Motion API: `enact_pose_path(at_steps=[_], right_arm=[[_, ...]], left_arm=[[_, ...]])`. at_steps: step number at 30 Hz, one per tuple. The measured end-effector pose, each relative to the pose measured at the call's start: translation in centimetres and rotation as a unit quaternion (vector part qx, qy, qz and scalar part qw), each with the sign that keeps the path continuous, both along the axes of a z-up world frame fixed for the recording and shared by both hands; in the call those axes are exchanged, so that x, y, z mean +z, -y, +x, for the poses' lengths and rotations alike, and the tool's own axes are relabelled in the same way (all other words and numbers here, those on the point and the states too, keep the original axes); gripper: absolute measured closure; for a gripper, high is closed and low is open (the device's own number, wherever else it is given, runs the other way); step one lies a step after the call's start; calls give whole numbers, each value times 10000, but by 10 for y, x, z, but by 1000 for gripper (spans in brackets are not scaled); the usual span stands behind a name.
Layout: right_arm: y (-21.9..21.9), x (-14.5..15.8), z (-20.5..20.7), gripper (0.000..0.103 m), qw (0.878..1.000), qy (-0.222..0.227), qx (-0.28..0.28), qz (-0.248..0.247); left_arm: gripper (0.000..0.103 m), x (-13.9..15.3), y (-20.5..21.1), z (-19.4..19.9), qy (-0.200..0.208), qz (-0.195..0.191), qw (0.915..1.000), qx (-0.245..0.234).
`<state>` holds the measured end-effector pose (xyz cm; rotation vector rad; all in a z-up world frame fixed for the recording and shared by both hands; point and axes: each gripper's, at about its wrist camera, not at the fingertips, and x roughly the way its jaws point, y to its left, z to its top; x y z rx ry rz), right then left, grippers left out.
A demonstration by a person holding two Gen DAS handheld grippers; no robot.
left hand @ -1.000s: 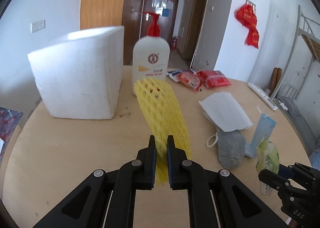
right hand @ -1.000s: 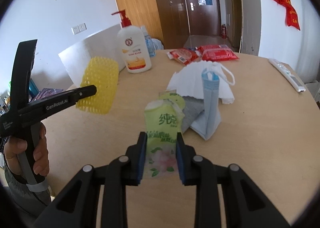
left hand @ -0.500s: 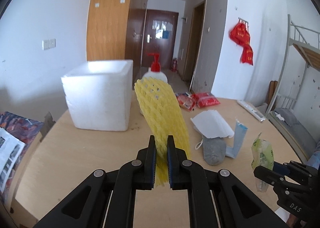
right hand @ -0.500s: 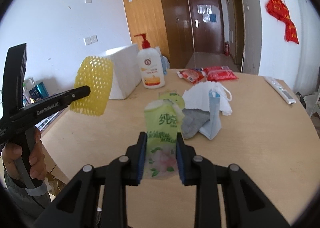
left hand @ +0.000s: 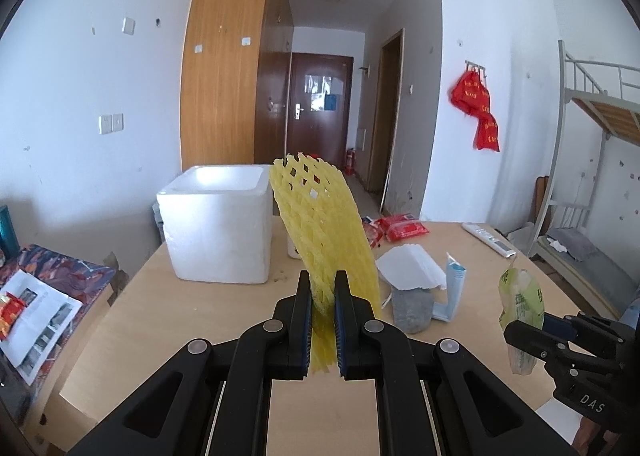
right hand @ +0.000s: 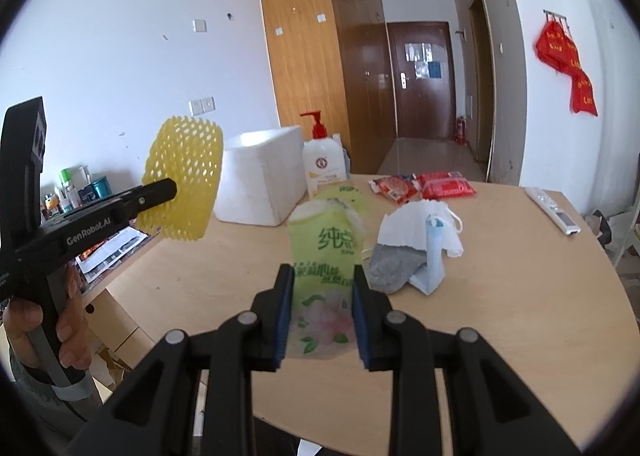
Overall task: Organize soft objects
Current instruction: 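Lift the yellow net with the left tool while the right tool lifts the green pouch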
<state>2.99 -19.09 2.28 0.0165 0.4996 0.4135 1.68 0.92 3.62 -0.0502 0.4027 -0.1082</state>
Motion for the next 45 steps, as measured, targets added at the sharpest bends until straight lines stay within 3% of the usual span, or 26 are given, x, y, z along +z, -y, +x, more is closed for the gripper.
enact_pose_path(at_steps=[13, 30, 45], right_arm=[[0, 6, -25, 71, 9996, 260, 53, 108], [-62, 3, -8, 71, 9942, 297, 1009, 224], [-90, 2, 9, 71, 9915, 193, 1281, 110]], left_arm=[[93, 6, -4, -30, 204, 97, 9997, 108], [93, 5, -53, -42, 177, 295, 9948, 962], [93, -2, -68, -29, 57, 229, 9931, 1149]])
